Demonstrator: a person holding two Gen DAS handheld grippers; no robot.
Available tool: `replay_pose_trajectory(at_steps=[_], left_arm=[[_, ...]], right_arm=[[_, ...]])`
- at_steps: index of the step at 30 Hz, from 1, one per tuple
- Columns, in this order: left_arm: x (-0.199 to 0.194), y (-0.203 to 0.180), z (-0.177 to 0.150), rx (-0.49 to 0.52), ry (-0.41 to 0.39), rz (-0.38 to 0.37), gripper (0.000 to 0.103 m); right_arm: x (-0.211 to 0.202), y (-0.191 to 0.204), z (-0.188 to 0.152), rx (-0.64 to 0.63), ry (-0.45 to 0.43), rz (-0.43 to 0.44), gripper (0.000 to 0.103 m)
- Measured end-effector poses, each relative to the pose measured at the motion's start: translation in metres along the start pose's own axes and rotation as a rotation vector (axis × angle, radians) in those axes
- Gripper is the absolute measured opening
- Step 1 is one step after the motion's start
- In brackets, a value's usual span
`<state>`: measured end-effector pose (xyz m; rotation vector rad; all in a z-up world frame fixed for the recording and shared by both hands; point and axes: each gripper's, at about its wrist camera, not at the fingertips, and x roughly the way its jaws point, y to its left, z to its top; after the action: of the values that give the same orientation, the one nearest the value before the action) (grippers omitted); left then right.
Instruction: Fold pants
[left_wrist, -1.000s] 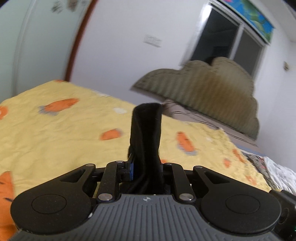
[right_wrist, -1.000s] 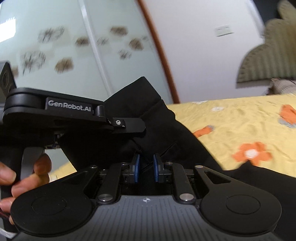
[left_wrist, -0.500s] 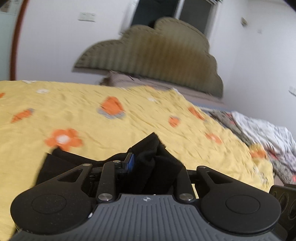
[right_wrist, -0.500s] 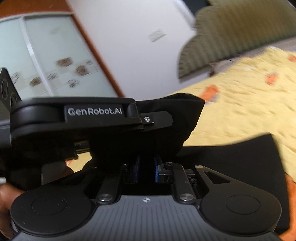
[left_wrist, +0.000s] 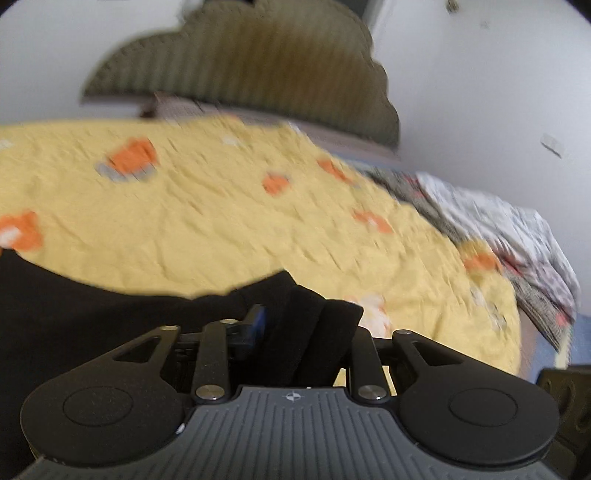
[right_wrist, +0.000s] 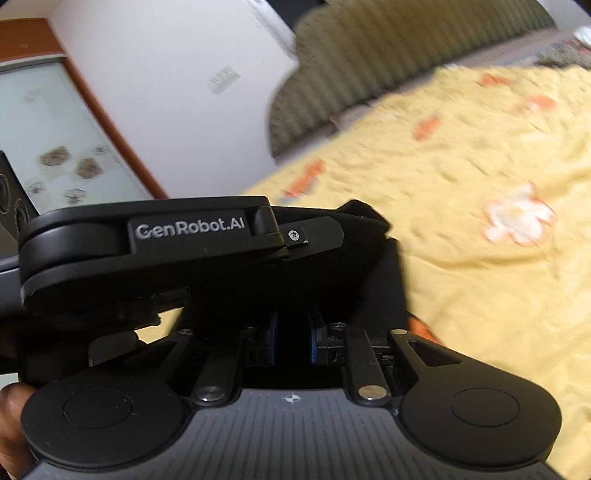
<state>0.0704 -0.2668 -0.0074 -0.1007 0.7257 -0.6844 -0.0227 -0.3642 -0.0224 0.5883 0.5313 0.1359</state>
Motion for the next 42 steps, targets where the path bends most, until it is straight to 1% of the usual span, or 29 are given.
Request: replay_pose_trajectory(at_steps=[2, 4, 5, 6, 7, 8, 9, 10, 12, 14, 15, 16, 19, 20, 21, 22, 23, 24, 25, 27, 31, 32, 33, 35, 37, 38, 39, 41, 42], left_arm=[[-0.001, 0.005, -0.003, -0.026, 0.032, -0.028, 0.034], [-0.014, 0.009, -0.001, -0.021, 0.037, -0.060, 0.040], [-0.023, 0.013, 0.002, -0.011, 0.043, -0.082, 0.043], [-0.035, 0.019, 0.006, -0.007, 0.039, -0.100, 0.055], [-0.046, 0.027, 0.010, -0.005, 0.021, -0.099, 0.067], [-0.057, 0.035, 0.015, -0.003, -0.004, -0.070, 0.072], [-0.067, 0.044, 0.021, -0.006, -0.033, -0.024, 0.075], [-0.076, 0.055, 0.028, -0.009, -0.064, 0.018, 0.076], [-0.085, 0.071, 0.043, 0.012, -0.072, 0.067, 0.080], [-0.083, 0.086, 0.054, 0.064, -0.051, 0.176, 0.081], [-0.079, 0.093, 0.057, 0.093, -0.039, 0.224, 0.081], [-0.073, 0.103, 0.060, 0.118, -0.020, 0.271, 0.081], [-0.051, 0.124, 0.058, 0.190, 0.042, 0.370, 0.080], [-0.044, 0.131, 0.055, 0.215, 0.059, 0.406, 0.079], [-0.039, 0.136, 0.053, 0.229, 0.066, 0.432, 0.077], [-0.034, 0.141, 0.051, 0.234, 0.074, 0.447, 0.077], [-0.028, 0.146, 0.049, 0.234, 0.096, 0.454, 0.077], [-0.022, 0.150, 0.047, 0.224, 0.119, 0.455, 0.077], [-0.017, 0.155, 0.046, 0.205, 0.136, 0.449, 0.077], [-0.008, 0.163, 0.046, 0.160, 0.148, 0.439, 0.077], [0.001, 0.171, 0.045, 0.129, 0.132, 0.495, 0.076], [-0.004, 0.171, 0.045, 0.123, 0.121, 0.494, 0.075], [-0.011, 0.168, 0.045, 0.125, 0.101, 0.495, 0.073], [-0.032, 0.156, 0.044, 0.157, 0.036, 0.510, 0.072], [-0.055, 0.142, 0.040, 0.194, -0.026, 0.489, 0.078], [-0.062, 0.135, 0.037, 0.211, -0.029, 0.461, 0.079], [-0.066, 0.129, 0.035, 0.218, -0.017, 0.434, 0.079], [-0.071, 0.120, 0.027, 0.222, 0.020, 0.360, 0.079], [-0.070, 0.117, 0.022, 0.225, 0.040, 0.332, 0.081]], right_arm=[[-0.001, -0.009, -0.004, 0.005, 0.029, -0.046, 0.032], [-0.011, -0.013, -0.009, -0.023, 0.023, -0.071, 0.032], [-0.020, -0.016, -0.009, -0.033, 0.007, -0.104, 0.032], [-0.028, -0.017, -0.008, -0.039, -0.010, -0.147, 0.035], [-0.037, -0.019, -0.005, -0.044, -0.040, -0.218, 0.035], [-0.045, -0.020, -0.002, -0.054, -0.079, -0.289, 0.038], [-0.051, -0.021, 0.003, -0.063, -0.116, -0.338, 0.040], [-0.054, -0.022, 0.010, -0.065, -0.143, -0.350, 0.041], [-0.051, -0.024, 0.023, -0.047, -0.149, -0.280, 0.042], [-0.033, -0.024, 0.036, -0.045, -0.124, -0.181, 0.043], [-0.019, -0.024, 0.042, -0.049, -0.097, -0.147, 0.044], [-0.006, -0.024, 0.047, -0.046, -0.065, -0.140, 0.044], [0.032, -0.025, 0.053, -0.035, 0.029, -0.085, 0.046], [0.038, -0.024, 0.053, -0.035, 0.037, -0.087, 0.041], [0.039, -0.020, 0.052, -0.056, 0.044, -0.064, 0.027], [0.041, -0.016, 0.053, -0.074, 0.050, -0.039, 0.025], [0.041, -0.011, 0.052, -0.097, 0.051, -0.046, 0.021], [0.040, -0.007, 0.052, -0.137, 0.049, -0.071, 0.013], [0.041, -0.004, 0.054, -0.171, 0.046, -0.110, 0.011], [0.043, -0.008, 0.059, -0.193, 0.035, -0.157, 0.011], [0.054, -0.018, 0.058, -0.185, 0.032, -0.183, 0.011], [0.052, -0.016, 0.055, -0.198, 0.033, -0.189, 0.014], [0.050, -0.013, 0.053, -0.212, 0.034, -0.197, 0.021], [0.035, -0.006, 0.051, -0.228, -0.011, -0.273, 0.031], [0.012, 0.007, 0.044, -0.285, -0.072, -0.380, 0.032], [0.003, 0.015, 0.039, -0.314, -0.079, -0.376, 0.034], [-0.006, 0.023, 0.033, -0.340, -0.068, -0.331, 0.034], [-0.014, 0.038, 0.017, -0.383, -0.011, -0.193, 0.033], [-0.013, 0.043, 0.008, -0.407, 0.033, -0.145, 0.031]])
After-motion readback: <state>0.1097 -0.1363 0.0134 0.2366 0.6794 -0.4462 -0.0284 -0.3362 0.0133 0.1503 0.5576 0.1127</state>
